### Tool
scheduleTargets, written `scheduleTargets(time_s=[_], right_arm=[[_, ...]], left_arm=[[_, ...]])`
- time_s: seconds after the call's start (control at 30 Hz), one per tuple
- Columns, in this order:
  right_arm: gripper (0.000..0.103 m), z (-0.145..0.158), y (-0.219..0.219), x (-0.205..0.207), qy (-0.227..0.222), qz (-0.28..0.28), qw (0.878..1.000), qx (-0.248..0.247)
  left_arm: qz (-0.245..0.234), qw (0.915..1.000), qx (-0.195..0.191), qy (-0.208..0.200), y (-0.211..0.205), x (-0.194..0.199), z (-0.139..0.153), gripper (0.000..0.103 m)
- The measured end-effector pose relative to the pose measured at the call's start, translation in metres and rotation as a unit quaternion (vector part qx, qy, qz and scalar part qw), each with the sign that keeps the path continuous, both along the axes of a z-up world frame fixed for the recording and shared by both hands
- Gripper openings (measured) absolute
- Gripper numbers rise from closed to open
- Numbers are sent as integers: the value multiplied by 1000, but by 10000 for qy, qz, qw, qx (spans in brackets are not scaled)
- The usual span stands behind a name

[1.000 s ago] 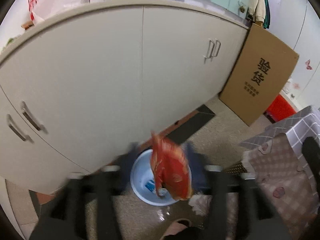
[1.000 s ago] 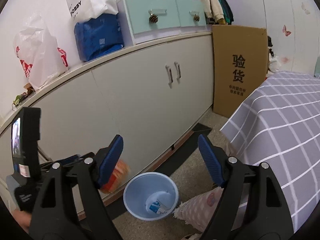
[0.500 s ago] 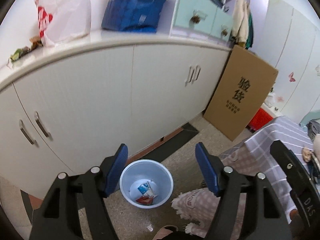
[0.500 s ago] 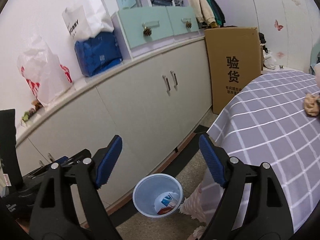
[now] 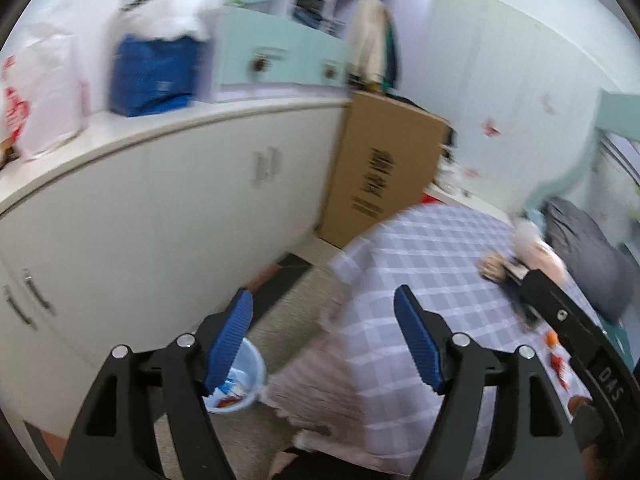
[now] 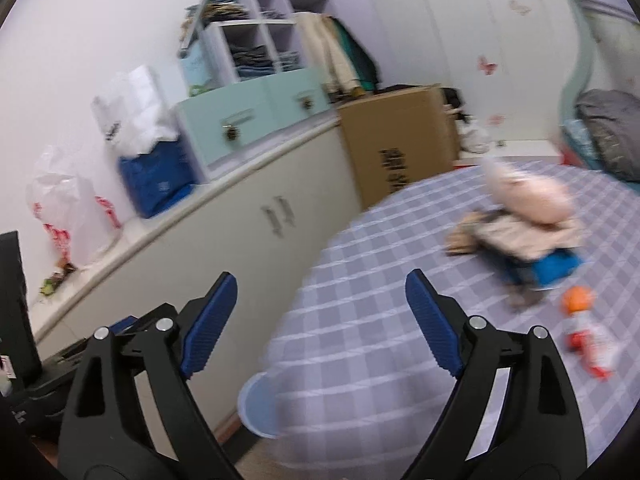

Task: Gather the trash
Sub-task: 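Return to the table and grasp the red-white packet with the left tool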

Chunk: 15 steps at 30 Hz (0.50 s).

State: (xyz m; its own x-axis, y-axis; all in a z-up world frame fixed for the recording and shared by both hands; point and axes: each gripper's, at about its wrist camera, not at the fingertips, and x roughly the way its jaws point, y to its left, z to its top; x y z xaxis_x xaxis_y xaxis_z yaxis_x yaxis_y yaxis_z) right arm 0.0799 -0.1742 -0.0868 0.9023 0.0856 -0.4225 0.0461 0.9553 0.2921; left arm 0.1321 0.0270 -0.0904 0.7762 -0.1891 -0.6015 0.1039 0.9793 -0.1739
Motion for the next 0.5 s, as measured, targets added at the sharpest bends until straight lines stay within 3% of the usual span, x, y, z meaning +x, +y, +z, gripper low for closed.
scheduleTargets(time_s=[0.27, 0.5], right_arm=[[85, -22, -103, -46, 562, -1012, 9927, -325], [85, -46, -170, -91, 748, -1704, 9825, -32]], left_arm=[[-1033, 9935, 239, 408, -108, -9, -15, 72], [-1944, 9764, -14, 944, -189, -17, -42, 72]])
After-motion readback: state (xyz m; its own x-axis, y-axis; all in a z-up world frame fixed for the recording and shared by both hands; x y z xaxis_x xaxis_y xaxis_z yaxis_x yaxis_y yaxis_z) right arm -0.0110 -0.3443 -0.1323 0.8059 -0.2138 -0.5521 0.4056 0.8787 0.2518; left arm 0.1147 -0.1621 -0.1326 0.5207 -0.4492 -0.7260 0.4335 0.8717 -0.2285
